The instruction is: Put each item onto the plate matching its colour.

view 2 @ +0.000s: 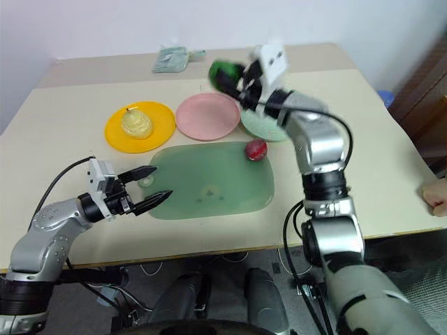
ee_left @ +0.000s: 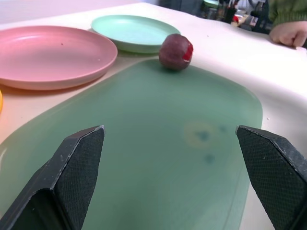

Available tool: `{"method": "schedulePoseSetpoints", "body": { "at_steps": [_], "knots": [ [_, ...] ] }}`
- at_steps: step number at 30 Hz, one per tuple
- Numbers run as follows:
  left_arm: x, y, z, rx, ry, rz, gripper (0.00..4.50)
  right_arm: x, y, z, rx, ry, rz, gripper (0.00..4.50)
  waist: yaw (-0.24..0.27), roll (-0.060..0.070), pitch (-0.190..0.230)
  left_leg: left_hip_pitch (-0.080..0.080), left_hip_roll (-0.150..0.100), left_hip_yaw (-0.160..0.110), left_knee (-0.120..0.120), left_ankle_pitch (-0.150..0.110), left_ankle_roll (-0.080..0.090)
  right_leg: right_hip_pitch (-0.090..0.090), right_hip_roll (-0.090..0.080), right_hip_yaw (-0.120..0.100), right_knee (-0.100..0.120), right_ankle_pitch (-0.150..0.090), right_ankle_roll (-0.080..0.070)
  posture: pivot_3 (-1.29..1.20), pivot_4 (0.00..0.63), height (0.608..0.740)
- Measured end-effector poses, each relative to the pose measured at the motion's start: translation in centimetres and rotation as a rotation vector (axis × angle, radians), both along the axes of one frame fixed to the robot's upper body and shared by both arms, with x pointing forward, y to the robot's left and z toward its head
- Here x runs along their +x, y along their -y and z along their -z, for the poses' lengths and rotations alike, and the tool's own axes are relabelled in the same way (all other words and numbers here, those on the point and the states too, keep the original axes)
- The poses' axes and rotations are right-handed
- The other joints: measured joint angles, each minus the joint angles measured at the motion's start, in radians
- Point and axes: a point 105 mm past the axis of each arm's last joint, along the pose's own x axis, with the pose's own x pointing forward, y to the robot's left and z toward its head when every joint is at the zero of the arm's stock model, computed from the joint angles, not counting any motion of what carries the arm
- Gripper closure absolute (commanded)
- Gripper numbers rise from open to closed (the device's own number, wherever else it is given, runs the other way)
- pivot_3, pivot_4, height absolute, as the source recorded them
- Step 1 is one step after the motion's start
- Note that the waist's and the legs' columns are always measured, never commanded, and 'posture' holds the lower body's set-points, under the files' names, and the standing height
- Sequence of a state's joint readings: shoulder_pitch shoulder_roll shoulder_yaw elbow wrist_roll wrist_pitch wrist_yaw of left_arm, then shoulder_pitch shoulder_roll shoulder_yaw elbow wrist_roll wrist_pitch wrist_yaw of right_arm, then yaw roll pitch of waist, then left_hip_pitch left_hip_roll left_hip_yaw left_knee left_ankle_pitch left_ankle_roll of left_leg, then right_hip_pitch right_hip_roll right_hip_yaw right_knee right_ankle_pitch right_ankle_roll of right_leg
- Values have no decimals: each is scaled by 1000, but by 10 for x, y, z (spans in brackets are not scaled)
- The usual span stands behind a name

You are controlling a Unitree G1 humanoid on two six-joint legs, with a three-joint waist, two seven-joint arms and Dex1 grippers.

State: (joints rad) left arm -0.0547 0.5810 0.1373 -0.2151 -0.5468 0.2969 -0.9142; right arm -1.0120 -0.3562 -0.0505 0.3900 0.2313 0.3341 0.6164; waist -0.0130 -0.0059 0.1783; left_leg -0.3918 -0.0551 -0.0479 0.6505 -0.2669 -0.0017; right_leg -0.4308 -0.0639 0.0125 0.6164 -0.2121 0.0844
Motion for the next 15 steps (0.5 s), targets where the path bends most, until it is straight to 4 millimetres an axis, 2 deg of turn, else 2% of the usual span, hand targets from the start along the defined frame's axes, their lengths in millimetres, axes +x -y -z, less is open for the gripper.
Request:
{"method": "schedulePoseSetpoints", "body": {
  "at_steps": [2,4,8,9,11,15],
  "knots": [
    [1,1,0,-8,2,-5,0,28,47,10,-13,-44,199,2548,4,0,0,0,0,0,-1,0,0,1,0,-1,-2,0,-1,0,150,740],
    [1,1,1,-16,-1,-13,0,40,77,37,-32,-110,301,2548,-2,-1,0,0,0,2,-3,0,1,1,0,0,-3,0,0,0,150,740],
    [1,4,-2,-40,8,-20,0,46,87,98,-51,-271,352,2548,-26,1,1,-1,2,9,-5,0,1,-4,1,6,-1,2,3,0,150,740],
    [-1,5,-4,-44,15,-14,0,45,86,109,-52,-299,358,2548,-33,1,1,0,2,11,-5,0,1,-4,1,7,-1,2,3,0,150,740],
    [-3,7,-7,-51,24,-2,0,45,85,119,-50,-323,364,2548,-36,1,1,0,2,13,-4,0,1,-5,2,10,0,2,3,0,150,740],
    [-11,-2,-4,-21,9,7,0,47,76,118,-57,-314,353,967,-34,1,1,1,2,13,-4,-1,2,-5,2,10,1,2,3,0,150,740]
  ]
}}
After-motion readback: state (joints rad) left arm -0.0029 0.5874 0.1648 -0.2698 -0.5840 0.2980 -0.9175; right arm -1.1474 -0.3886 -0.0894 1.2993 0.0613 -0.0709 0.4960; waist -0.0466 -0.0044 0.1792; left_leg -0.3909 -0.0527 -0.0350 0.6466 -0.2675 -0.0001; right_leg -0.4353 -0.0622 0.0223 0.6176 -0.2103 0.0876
